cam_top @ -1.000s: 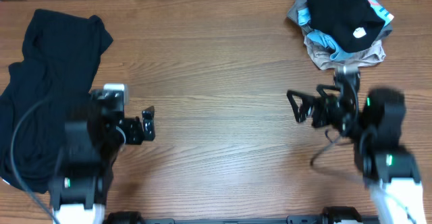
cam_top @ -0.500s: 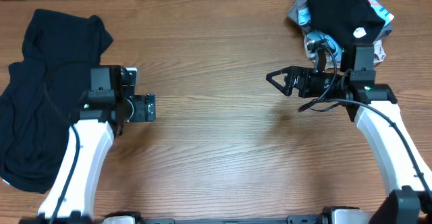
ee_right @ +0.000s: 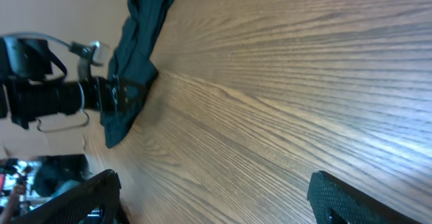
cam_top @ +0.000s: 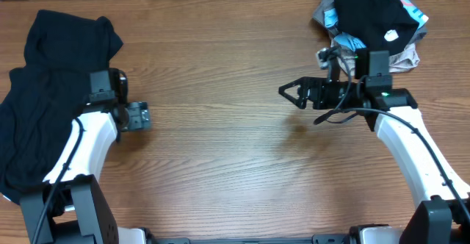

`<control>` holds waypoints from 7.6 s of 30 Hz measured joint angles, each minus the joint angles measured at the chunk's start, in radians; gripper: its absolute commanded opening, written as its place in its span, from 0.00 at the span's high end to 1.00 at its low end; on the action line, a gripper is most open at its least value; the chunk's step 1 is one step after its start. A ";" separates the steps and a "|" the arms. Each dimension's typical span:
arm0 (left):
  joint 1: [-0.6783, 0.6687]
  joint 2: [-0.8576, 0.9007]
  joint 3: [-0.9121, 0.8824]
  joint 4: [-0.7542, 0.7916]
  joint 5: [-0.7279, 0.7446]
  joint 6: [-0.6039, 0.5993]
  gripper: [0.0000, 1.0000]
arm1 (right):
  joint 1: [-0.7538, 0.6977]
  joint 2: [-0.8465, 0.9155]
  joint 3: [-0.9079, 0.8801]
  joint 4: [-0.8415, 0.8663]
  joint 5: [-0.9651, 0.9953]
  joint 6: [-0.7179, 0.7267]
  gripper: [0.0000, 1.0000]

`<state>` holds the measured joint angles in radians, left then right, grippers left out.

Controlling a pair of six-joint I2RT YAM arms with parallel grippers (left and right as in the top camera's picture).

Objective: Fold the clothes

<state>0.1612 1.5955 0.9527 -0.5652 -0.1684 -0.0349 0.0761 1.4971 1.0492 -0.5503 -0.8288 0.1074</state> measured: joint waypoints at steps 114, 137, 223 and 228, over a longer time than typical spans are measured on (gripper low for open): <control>0.002 0.240 0.966 -0.536 0.192 -0.018 0.00 | 0.324 0.478 0.422 -0.322 0.680 0.128 0.46; 0.002 0.240 0.966 -0.617 0.095 -0.018 0.00 | 0.360 0.590 0.423 -0.251 0.688 0.130 0.92; 0.256 0.240 0.433 -0.237 0.131 -0.041 0.02 | 0.569 0.605 0.554 -0.683 0.574 0.389 0.39; 0.256 0.240 0.433 -0.238 0.131 -0.041 0.02 | 0.565 0.605 0.493 -0.625 0.608 0.467 0.40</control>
<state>0.4175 1.8351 1.3861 -0.8036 -0.0376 -0.0761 0.6415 2.1017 1.5425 -1.1751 -0.2211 0.5747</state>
